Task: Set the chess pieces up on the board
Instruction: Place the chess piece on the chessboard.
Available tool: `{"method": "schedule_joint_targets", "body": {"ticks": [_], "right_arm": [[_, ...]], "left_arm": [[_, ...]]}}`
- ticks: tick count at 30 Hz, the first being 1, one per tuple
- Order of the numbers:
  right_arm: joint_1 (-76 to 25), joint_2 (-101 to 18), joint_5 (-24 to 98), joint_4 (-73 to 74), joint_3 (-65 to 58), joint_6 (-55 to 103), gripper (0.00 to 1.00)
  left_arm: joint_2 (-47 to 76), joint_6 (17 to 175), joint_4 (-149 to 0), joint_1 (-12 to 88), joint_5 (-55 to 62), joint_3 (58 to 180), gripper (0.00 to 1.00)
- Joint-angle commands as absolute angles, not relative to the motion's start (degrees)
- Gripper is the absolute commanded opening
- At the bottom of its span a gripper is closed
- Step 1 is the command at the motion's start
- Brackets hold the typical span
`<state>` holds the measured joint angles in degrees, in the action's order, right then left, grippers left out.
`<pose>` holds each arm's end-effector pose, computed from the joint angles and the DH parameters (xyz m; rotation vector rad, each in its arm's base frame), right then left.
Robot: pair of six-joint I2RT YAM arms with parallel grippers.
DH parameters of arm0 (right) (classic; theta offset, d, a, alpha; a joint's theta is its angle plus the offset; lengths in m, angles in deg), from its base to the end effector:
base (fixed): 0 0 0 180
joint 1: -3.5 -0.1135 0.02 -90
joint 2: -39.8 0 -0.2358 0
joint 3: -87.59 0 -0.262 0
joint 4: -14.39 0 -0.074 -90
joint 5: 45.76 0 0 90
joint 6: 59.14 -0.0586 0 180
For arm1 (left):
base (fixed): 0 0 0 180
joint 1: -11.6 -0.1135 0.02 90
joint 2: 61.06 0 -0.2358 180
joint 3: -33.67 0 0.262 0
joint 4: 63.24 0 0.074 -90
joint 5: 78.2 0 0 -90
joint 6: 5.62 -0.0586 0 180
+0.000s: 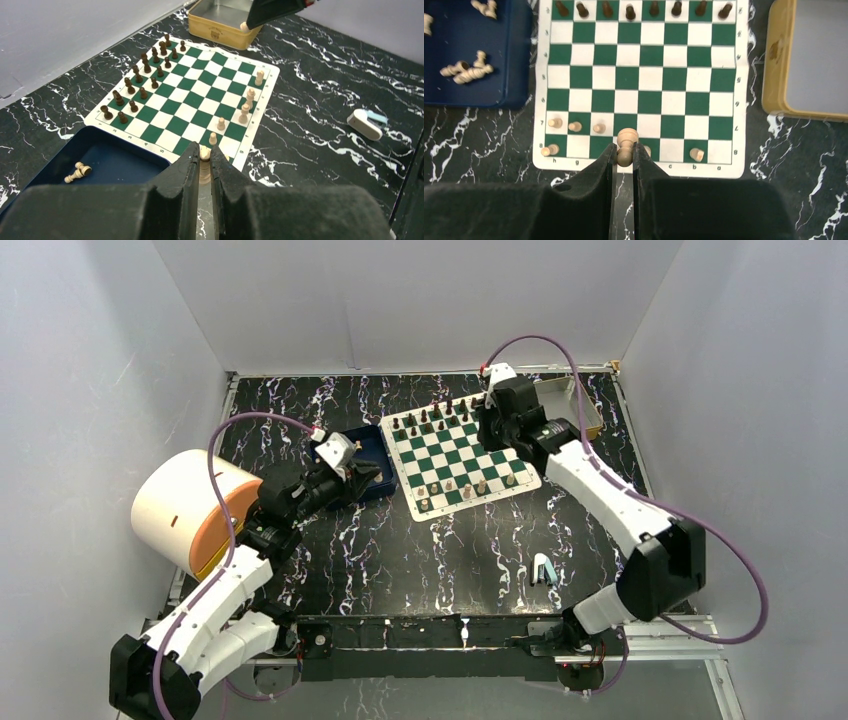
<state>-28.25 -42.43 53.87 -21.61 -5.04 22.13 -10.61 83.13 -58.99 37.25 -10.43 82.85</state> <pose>0.3131 0.1823 0.3030 -0.3219 2.0860 0.2472 0.2247 -0.1325 0.2962 0.6613 1.4089 -0.6320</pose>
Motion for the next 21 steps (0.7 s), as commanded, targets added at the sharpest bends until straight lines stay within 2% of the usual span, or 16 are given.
{"method": "schedule_joint_targets", "body": {"ticks": [1,10,21], "right_arm": [[-27.05,-47.6,47.75,-30.88,2.06,20.22,0.09],[-26.9,-65.76,44.65,-45.27,17.63,20.47,0.1],[-26.87,-76.65,42.79,-49.8,24.95,20.88,0.13]], "left_arm": [[-12.18,78.69,-58.32,37.78,-12.05,81.75,0.0],[-13.24,77.26,-60.07,37.8,-11.21,82.19,0.0],[-13.6,76.6,-61.08,37.88,-11.07,82.67,0.0]]}}
